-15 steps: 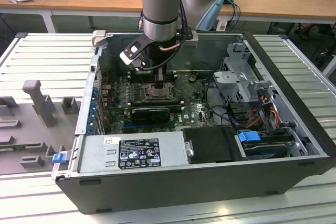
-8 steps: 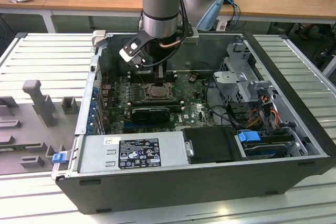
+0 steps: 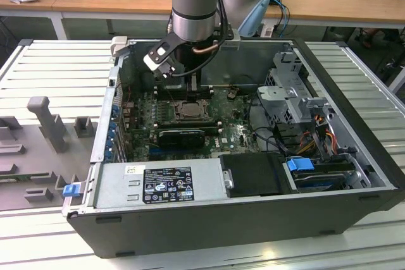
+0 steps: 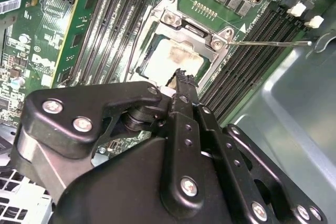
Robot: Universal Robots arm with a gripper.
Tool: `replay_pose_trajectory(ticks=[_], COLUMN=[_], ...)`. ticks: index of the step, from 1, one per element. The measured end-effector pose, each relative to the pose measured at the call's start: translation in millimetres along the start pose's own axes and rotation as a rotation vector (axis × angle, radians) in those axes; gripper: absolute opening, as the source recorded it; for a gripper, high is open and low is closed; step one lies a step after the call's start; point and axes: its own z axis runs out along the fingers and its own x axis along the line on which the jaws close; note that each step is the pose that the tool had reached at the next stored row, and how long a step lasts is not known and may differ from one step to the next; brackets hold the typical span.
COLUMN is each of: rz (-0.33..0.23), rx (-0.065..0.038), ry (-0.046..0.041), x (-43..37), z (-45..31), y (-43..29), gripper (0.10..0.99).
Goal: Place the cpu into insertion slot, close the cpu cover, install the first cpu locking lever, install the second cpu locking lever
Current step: 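Install the first cpu locking lever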
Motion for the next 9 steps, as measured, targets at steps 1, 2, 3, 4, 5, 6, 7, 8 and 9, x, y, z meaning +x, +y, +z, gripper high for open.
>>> replay_pose_trajectory(ticks=[1, 2, 3, 4, 5, 6, 7, 8, 9], rz=[0.0, 0.0, 0.0, 0.0, 0.0, 0.0, 0.0, 0.0, 0.0], rx=[0.0, 0.0, 0.0, 0.0, 0.0, 0.0, 0.0, 0.0, 0.0], ry=[0.0001, 0.0, 0.0001, 0.0001, 0.0, 0.0001, 0.0001, 0.0001, 0.0001], x=[0.1, 0.1, 0.2, 0.3, 0.5, 0.6, 0.7, 0.8, 0.9], z=[-0.8, -1.3, -2.6, -4.6, -7.3, -8.5, -9.6, -12.2, -13.9], y=[0.0, 0.0, 0.1, 0.1, 0.2, 0.2, 0.3, 0.3, 0.4], gripper=[0.106, 0.106, 0.106, 0.106, 0.106, 0.106, 0.106, 0.106, 0.106])
